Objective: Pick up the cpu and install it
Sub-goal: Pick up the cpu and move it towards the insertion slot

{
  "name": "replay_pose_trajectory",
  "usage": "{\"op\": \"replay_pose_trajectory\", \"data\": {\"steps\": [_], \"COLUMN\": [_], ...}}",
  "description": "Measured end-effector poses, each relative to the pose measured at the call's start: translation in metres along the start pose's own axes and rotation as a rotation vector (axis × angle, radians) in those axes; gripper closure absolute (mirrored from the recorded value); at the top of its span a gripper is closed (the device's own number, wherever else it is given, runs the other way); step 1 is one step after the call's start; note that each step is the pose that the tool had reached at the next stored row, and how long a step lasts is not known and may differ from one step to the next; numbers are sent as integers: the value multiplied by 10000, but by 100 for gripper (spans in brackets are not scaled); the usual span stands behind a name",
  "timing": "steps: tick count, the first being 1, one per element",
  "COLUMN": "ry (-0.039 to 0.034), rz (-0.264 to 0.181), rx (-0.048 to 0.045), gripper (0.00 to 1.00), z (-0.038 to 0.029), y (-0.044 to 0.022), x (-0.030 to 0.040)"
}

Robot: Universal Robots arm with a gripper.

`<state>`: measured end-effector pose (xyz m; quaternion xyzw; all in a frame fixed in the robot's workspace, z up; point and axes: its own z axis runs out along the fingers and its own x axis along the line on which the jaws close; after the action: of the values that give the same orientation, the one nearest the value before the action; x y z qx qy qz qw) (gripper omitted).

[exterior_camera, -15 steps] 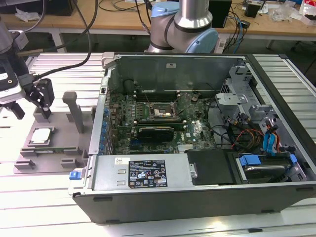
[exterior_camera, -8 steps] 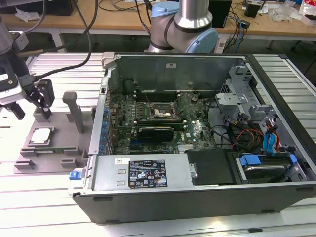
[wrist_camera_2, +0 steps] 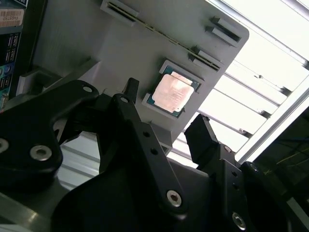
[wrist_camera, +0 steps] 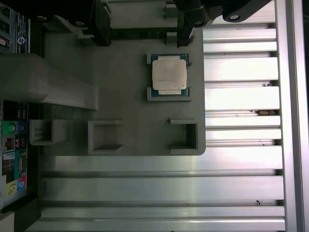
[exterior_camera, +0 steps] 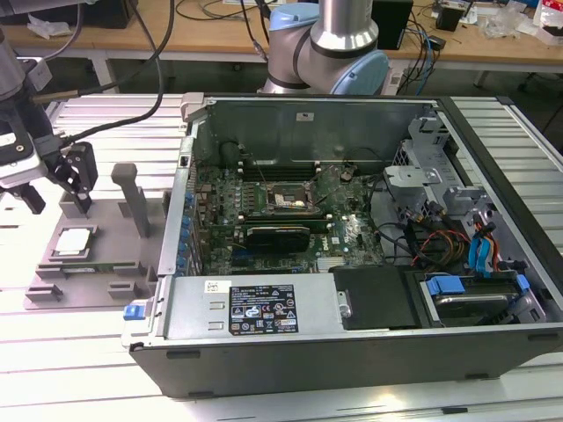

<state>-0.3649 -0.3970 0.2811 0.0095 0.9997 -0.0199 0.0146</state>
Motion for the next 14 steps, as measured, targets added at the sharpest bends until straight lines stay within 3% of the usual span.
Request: {"op": "replay_pose_trajectory", "data": {"steps": [14], "ry": [0], "rz": [0], "rx": [0], "gripper": [34], "z": [22], "y": [1], "x": [1]}}
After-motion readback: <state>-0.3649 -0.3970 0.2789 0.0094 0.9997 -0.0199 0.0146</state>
